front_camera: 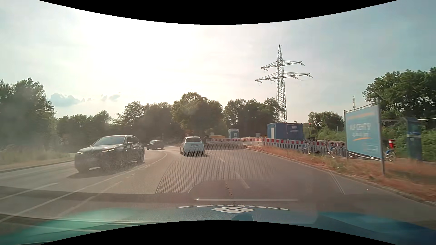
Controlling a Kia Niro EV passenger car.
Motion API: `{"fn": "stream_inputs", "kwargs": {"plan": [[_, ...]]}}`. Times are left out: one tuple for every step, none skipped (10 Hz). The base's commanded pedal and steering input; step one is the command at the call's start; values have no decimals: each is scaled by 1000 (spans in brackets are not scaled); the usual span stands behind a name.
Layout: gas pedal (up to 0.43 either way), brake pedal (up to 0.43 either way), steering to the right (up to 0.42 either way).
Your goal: Follow the waypoints while adhering to traffic rules and regulations
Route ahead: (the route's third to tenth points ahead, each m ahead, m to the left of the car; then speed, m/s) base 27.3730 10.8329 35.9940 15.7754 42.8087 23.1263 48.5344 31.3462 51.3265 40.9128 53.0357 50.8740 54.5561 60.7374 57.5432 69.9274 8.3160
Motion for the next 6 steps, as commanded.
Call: {"fn": "stream_inputs", "kwargs": {"plan": [[157,0,-136],[157,0,-121],[157,0,-99],[157,0,-83],[157,0,-67],[157,0,-54]]}}
